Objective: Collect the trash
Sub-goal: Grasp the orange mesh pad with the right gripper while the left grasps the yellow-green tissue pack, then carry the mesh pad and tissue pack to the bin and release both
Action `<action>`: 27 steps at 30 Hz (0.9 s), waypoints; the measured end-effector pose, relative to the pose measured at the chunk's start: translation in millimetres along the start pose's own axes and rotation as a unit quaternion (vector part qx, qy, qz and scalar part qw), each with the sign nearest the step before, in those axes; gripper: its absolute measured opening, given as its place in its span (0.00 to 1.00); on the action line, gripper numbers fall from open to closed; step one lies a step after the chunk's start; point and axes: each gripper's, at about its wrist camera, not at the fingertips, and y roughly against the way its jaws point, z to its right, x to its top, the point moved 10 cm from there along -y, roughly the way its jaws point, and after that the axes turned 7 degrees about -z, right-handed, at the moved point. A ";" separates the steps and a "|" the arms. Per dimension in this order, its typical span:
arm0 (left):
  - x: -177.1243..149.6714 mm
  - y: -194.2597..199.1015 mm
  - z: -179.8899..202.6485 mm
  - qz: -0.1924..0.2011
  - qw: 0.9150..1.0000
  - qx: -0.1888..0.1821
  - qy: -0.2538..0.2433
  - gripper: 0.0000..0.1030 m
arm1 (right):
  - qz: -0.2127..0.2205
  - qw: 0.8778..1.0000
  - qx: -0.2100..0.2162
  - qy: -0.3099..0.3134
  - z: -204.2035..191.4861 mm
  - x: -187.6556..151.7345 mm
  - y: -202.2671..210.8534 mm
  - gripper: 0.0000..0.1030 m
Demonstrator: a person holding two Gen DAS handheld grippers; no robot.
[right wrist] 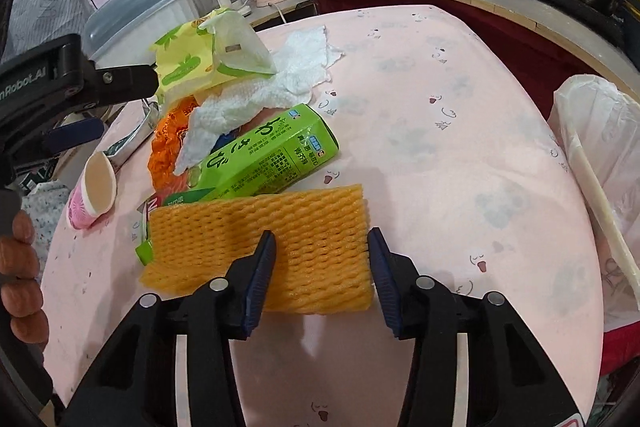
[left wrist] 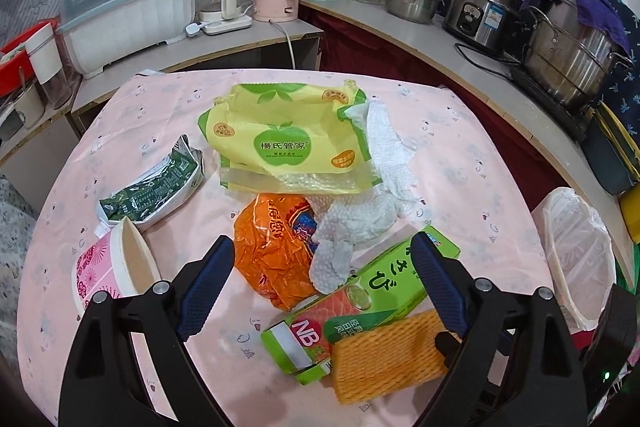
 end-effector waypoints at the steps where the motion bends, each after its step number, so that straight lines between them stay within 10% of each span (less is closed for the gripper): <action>1: -0.2 -1.0 -0.5 -0.001 1.000 0.001 0.000 0.83 | 0.000 1.000 -0.002 0.006 -1.6 -0.9 -0.1 0.34; 6: 0.2 -4.3 1.0 -0.003 1.000 0.004 -0.003 0.83 | 0.007 1.000 0.002 0.000 4.2 0.6 8.8 0.07; 27: 54.2 -65.0 31.6 -0.016 1.000 0.026 -0.002 0.77 | 0.168 0.982 0.019 -0.090 85.5 109.4 116.8 0.05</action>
